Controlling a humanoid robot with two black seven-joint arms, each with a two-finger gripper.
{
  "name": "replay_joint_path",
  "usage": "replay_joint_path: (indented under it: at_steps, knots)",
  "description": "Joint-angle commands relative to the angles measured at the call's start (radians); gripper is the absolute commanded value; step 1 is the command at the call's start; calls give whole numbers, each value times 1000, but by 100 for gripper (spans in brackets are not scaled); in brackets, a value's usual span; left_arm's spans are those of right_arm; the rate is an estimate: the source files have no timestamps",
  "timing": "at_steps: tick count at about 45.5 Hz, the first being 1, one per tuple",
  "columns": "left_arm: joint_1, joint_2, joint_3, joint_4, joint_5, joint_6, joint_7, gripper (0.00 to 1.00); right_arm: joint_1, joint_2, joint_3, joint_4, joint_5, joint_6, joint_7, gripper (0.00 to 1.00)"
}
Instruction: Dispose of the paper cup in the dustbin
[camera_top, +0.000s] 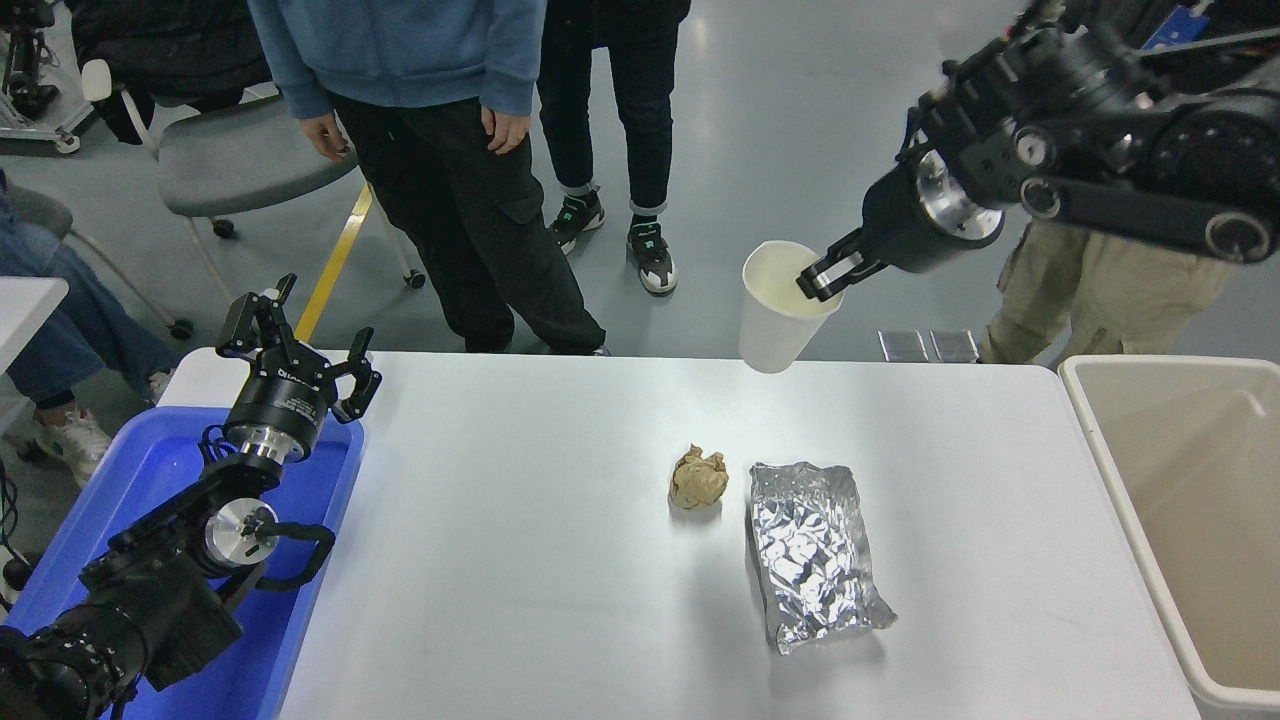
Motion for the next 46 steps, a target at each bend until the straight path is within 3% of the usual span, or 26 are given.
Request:
replay_joint_path:
  at_steps: [1,11,26,46]
  knots:
    - [0,0,0,0,0,0,1,100,-74,-153,-3,-79,0,-25,0,0]
    - [0,0,0,0,0,0,1,100,-193,-267,38,-171,18,-80,0,0]
    - [0,0,0,1,0,0,1,100,-407,-364,156,-367,176,-119,0,0]
    - [0,0,0,0,0,0,1,100,-723,-351,179,-720,557,-134,-6,0]
